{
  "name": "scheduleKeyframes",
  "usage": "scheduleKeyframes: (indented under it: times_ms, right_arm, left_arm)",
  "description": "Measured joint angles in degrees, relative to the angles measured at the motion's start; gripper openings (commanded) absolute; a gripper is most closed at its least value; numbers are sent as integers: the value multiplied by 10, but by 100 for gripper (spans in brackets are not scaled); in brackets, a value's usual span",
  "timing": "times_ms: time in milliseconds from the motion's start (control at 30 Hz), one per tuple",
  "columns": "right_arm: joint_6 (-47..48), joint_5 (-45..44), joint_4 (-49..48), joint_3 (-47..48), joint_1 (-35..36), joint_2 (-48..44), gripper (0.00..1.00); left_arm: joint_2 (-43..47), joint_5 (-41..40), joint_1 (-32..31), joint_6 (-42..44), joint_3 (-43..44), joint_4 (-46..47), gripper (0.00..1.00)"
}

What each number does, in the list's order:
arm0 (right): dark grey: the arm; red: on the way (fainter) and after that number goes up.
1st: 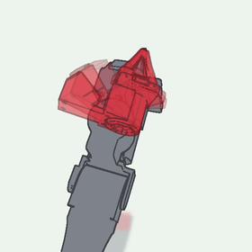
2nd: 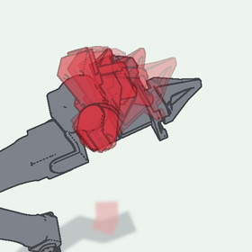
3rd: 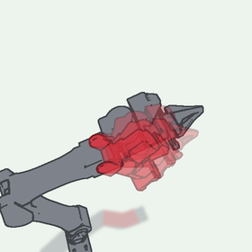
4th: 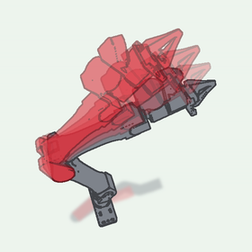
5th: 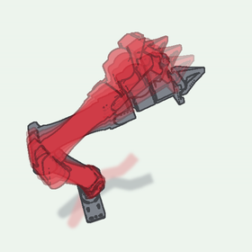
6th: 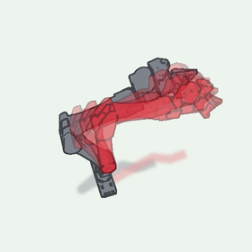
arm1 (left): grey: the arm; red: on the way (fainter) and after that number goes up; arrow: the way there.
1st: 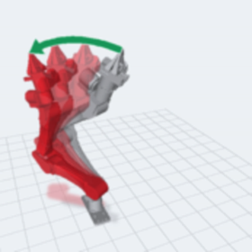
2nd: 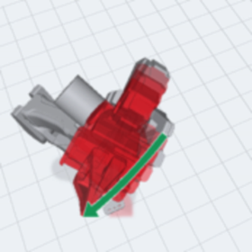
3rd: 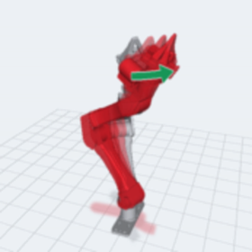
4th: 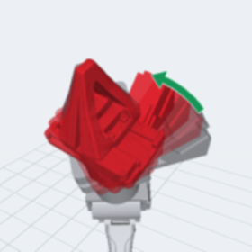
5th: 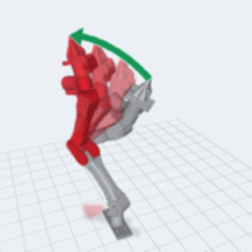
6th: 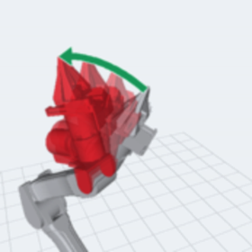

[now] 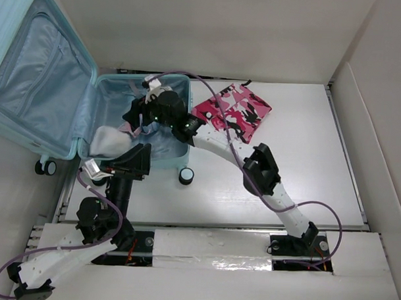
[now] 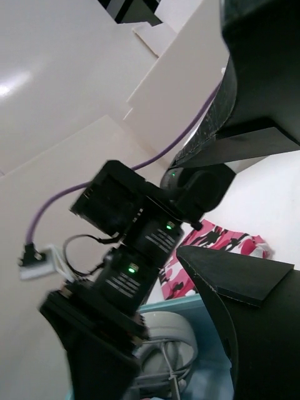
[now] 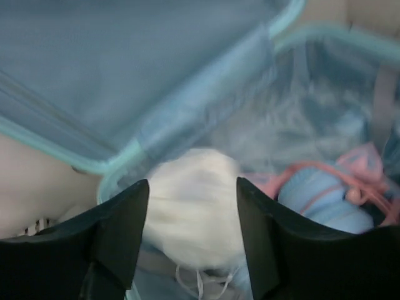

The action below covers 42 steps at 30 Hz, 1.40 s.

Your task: Pack the luggage

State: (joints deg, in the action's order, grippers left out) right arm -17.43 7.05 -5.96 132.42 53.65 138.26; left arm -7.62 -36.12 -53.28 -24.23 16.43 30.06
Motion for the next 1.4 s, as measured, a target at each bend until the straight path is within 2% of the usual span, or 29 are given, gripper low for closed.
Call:
scheduleKeyframes:
  times_ms: [67, 233, 300, 333, 367, 467, 500, 600, 667, 733, 800, 900, 933, 967, 1067, 1133, 1200, 1233, 1300, 1400]
  right_arm:
    - [-6, 5, 0, -38, 1, -1, 74]
    - [1, 10, -15, -176, -21, -87, 74]
    - [9, 15, -27, -264, -43, -168, 54]
    - [13, 16, -36, -304, -57, -212, 36]
    - [18, 16, -57, -346, -75, -257, 26]
    - [20, 4, -104, -470, -139, -395, 4]
    - [19, 2, -122, -511, -167, -439, 0]
    - [7, -12, -154, -627, -252, -538, 0]
    - [0, -22, -162, -709, -296, -585, 0]
    - [-2, -35, -155, -781, -325, -612, 0]
    - [-4, -41, -128, -830, -346, -626, 6]
    - [-4, -39, -96, -870, -387, -631, 19]
    - [-4, -37, -91, -878, -399, -633, 24]
    - [-4, -34, -90, -887, -413, -635, 40]
    - [-7, -37, -86, -905, -448, -641, 79]
    - [-7, -34, -85, -897, -467, -625, 85]
    - [-6, -24, -74, -867, -483, -583, 87]
    - [-7, -16, -70, -844, -489, -552, 87]
    - [-11, 5, -72, -798, -500, -487, 87]
    - [-31, 40, -78, -741, -506, -394, 86]
  left_arm:
    - [2, -10, 0, 0, 0, -4, 51]
    - [-5, -27, 0, 0, 2, -10, 53]
    - [-21, -30, 0, 0, 8, -10, 54]
    - [-36, -30, 0, 0, 14, -10, 54]
    - [-53, -30, 0, 0, 19, -9, 54]
    - [-129, -17, 0, 0, 46, -5, 52]
    - [-154, -11, 0, -1, 54, -4, 51]
    - [-251, 18, 0, -5, 96, -9, 46]
    - [-290, 37, -2, -15, 116, -17, 37]
    - [-378, 26, -6, -39, 160, -44, 33]
    - [-508, 13, -8, -68, 248, -57, 31]
    - [-673, 9, -11, -111, 352, -87, 0]
    - [-718, 12, -12, -122, 376, -101, 0]
    - [-758, 15, -12, -129, 396, -115, 0]
    - [-852, 33, -10, -148, 439, -142, 0]
    - [-890, 46, -5, -157, 452, -146, 0]
    - [-906, 54, -2, -165, 456, -147, 14]
    - [-908, 56, 0, -167, 456, -147, 33]
    - [-907, 57, 1, -174, 456, -138, 50]
    - [-897, 56, 1, -181, 453, -122, 54]
